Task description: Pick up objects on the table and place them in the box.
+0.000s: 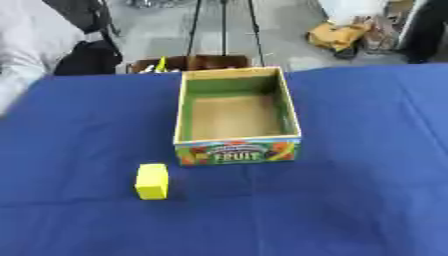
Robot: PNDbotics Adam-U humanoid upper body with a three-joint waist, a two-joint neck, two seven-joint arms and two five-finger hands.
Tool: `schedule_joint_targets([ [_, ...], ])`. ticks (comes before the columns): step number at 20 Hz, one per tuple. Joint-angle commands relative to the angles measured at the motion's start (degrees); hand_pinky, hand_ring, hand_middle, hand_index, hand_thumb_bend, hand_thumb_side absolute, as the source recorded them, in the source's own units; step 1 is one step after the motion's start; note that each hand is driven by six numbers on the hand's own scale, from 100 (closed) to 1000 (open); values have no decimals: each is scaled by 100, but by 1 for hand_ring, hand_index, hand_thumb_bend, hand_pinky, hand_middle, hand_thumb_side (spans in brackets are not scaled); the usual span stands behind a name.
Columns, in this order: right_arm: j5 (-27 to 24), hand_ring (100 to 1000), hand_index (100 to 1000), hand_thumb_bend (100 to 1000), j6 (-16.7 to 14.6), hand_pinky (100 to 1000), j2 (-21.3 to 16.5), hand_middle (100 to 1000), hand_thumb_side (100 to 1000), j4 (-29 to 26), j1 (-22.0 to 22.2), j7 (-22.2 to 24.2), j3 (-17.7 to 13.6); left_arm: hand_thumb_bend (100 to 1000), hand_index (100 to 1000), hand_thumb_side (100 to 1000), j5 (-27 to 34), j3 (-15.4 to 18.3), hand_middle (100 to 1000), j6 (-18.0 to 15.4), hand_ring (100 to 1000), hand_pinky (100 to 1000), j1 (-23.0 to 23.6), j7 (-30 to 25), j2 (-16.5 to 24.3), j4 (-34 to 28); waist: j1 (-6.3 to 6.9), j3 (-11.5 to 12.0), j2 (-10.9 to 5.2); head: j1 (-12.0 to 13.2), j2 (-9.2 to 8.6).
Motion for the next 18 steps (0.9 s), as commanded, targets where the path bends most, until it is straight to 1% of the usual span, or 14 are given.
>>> schedule_joint_targets([
  [1, -33, 852, 816, 100, -2, 772, -70, 632, 649, -89, -45, -29, -36, 100, 659, 852, 1, 37, 461, -8, 365, 380, -20, 14, 121, -86, -2, -4, -59, 4, -49],
  [4, -30, 840, 793, 100, -8, 760, -68, 588, 649, -89, -43, -12, -33, 100, 659, 852, -2, 39, 461, -9, 366, 380, -20, 12, 120, -85, -3, -4, -52, -21, -75],
  [8, -34, 863, 798, 100, -19, 774, -63, 596, 649, -89, -41, 12, -39, 100, 661, 851, -9, 45, 462, -7, 368, 381, -22, 17, 121, -90, -8, 0, -46, -114, -51],
  [12, -43, 878, 801, 100, -24, 785, -61, 598, 648, -89, -42, 2, -40, 100, 670, 851, -36, 42, 477, -14, 395, 388, -35, 8, 186, -93, -9, 2, -51, -118, 5],
  [14, -52, 881, 801, 100, -16, 786, -60, 598, 648, -89, -41, 8, -36, 117, 688, 854, -97, 30, 494, -29, 415, 395, -52, -18, 348, -99, -7, 5, -71, -130, 38],
  [17, -74, 882, 802, 100, 0, 787, -62, 598, 647, -89, -38, 23, -28, 224, 735, 864, -344, -34, 532, -75, 457, 421, -84, -171, 763, -87, -5, 6, -117, -192, 147],
  [18, -85, 882, 802, 100, 5, 787, -64, 598, 647, -89, -36, 26, -26, 238, 742, 867, -473, -60, 539, -98, 462, 427, -106, -261, 938, -81, -4, 6, -135, -208, 207],
])
